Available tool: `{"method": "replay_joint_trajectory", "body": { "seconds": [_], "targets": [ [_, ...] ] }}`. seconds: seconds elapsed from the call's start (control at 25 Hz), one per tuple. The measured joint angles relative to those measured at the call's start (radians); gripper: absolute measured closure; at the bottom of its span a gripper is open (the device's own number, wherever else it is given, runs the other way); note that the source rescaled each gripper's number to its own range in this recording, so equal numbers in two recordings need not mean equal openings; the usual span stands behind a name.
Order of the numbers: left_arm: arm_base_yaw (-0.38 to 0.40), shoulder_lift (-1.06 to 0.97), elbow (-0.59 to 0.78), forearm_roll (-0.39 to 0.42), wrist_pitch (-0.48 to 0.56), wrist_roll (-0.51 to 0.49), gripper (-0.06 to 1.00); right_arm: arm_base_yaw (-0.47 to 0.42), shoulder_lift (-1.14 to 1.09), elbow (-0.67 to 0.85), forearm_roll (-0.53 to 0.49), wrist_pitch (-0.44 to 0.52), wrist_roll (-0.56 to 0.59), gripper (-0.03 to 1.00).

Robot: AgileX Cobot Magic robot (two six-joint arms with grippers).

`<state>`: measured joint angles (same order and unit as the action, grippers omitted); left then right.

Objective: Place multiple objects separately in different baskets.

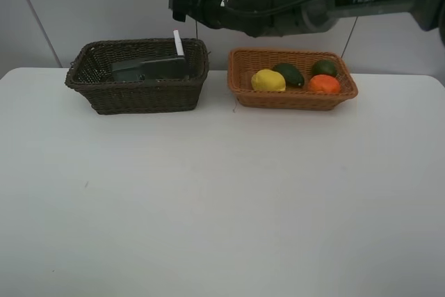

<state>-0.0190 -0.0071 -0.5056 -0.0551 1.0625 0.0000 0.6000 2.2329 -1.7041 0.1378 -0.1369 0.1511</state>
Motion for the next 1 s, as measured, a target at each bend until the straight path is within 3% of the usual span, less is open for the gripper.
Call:
{"method": "replay_joint_trajectory", "body": {
  "seconds": [0.12, 0.28, 0.52, 0.76, 1.0],
  "targets": [
    [0.000, 0.000, 0.000, 0.000, 0.000, 0.000, -0.05, -0.003, -0.037, 0.000, -0.011, 0.046, -0.032, -0.02],
    [0.000, 0.000, 0.000, 0.000, 0.000, 0.000, -0.05, -0.052, -0.139, -0.002, -0.067, 0.189, -0.118, -0.02],
    [0.000, 0.000, 0.000, 0.000, 0.000, 0.000, -0.05, -0.306, -0.252, 0.085, -0.115, 0.367, -0.135, -0.02],
    [0.000, 0.000, 0.000, 0.000, 0.000, 0.000, -0.05, -0.581, -0.435, 0.399, -0.119, 0.370, -0.135, -0.02],
    [0.000, 0.000, 0.000, 0.000, 0.000, 0.000, -0.05, -0.597, -0.682, 0.664, -0.120, 0.366, -0.135, -0.02]
  ]
}}
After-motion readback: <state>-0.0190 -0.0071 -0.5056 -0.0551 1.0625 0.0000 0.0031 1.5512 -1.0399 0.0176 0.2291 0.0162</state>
